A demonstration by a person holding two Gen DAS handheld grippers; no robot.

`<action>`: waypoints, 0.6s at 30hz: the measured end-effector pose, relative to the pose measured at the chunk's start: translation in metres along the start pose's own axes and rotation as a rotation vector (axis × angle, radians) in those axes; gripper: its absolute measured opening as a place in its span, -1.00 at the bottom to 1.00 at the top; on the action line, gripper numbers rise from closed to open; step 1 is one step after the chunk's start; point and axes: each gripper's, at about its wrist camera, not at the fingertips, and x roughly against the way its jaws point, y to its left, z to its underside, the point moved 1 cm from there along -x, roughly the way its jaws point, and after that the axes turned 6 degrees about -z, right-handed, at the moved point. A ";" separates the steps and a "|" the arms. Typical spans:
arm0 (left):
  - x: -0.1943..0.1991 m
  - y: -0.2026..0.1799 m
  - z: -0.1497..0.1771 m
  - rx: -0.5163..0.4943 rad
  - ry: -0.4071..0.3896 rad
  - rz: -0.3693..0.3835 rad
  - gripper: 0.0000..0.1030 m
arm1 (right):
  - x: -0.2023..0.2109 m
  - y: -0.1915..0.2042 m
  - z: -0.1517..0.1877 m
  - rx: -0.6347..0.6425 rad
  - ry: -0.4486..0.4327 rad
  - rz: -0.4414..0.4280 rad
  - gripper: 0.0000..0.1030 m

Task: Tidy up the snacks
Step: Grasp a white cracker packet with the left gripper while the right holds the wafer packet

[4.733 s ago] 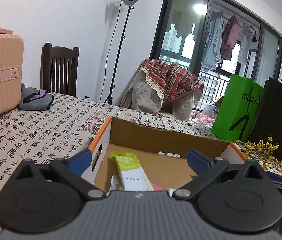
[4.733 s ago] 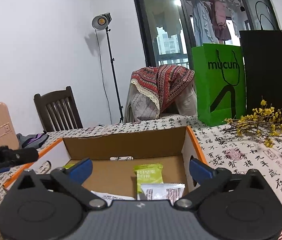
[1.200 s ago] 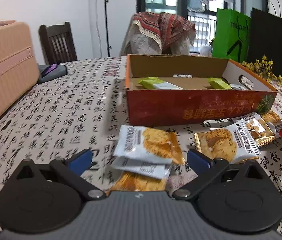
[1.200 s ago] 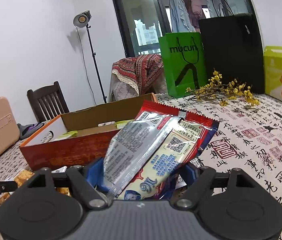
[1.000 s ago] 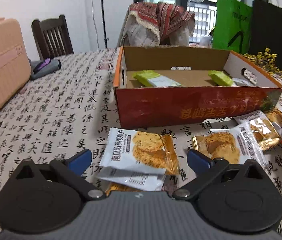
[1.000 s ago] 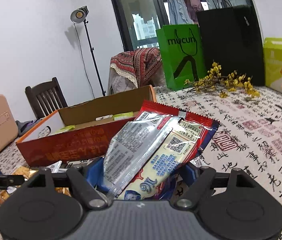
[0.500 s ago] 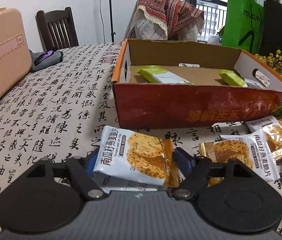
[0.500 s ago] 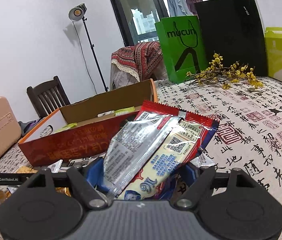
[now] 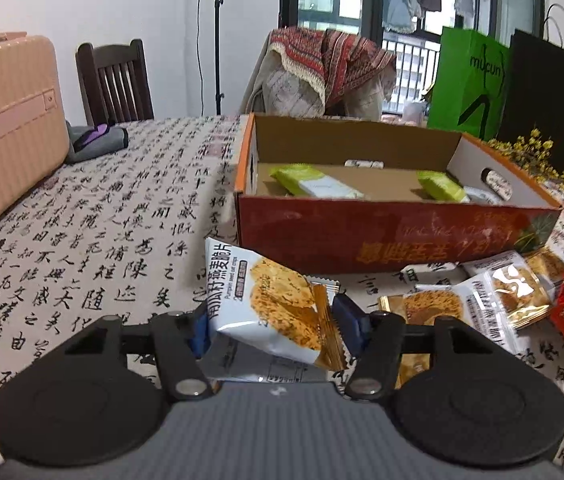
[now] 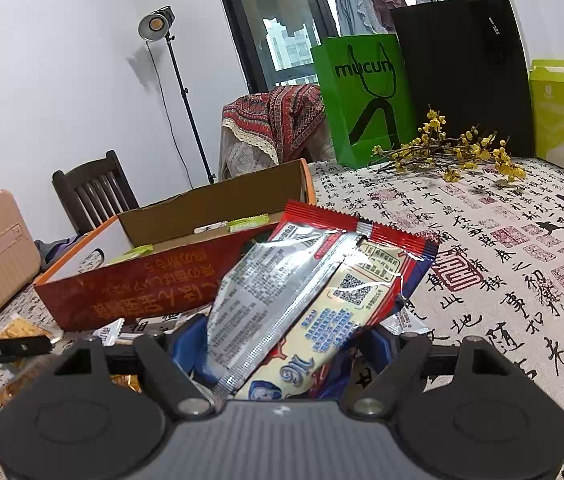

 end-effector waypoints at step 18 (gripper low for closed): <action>0.008 -0.005 0.008 -0.022 0.011 0.033 0.20 | 0.006 0.014 0.000 0.076 -0.012 -0.005 0.54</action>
